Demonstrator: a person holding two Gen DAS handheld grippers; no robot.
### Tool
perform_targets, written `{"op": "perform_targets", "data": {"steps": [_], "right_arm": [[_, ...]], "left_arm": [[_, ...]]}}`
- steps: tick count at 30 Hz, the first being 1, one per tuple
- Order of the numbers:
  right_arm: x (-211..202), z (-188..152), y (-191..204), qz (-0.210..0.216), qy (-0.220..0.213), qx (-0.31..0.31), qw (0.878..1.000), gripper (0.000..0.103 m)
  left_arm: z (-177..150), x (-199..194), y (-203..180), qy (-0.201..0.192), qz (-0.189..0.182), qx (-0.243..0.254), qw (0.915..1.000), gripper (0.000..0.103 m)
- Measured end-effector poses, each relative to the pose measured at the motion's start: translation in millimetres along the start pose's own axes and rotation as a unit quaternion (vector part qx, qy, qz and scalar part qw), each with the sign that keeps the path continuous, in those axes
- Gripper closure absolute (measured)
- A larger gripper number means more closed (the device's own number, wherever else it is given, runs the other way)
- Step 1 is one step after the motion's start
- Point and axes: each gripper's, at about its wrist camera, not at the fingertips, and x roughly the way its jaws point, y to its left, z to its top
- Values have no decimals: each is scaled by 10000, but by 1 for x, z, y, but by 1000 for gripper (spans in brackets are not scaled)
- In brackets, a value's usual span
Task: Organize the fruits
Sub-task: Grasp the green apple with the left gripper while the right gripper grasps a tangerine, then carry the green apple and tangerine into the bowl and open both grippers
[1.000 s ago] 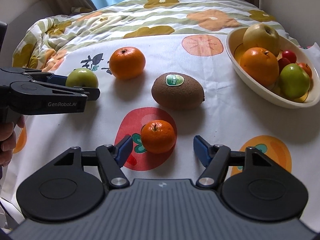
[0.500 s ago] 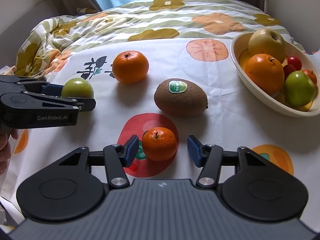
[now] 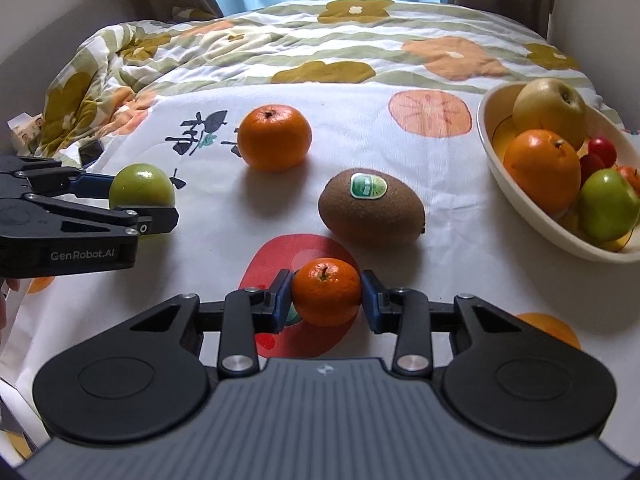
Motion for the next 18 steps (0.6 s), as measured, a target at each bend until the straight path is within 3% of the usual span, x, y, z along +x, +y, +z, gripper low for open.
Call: {"op": "perform_targets", "data": {"steps": [9, 18], "right_arm": [[-23, 5, -8, 144, -142, -131, 9997, 52], [-58, 9, -38, 307, -197, -12, 9993, 52]], "left_arm": [[6, -29, -14, -169, 138, -378, 9990, 42], [23, -68, -54, -411, 86, -545, 9976, 42]]}}
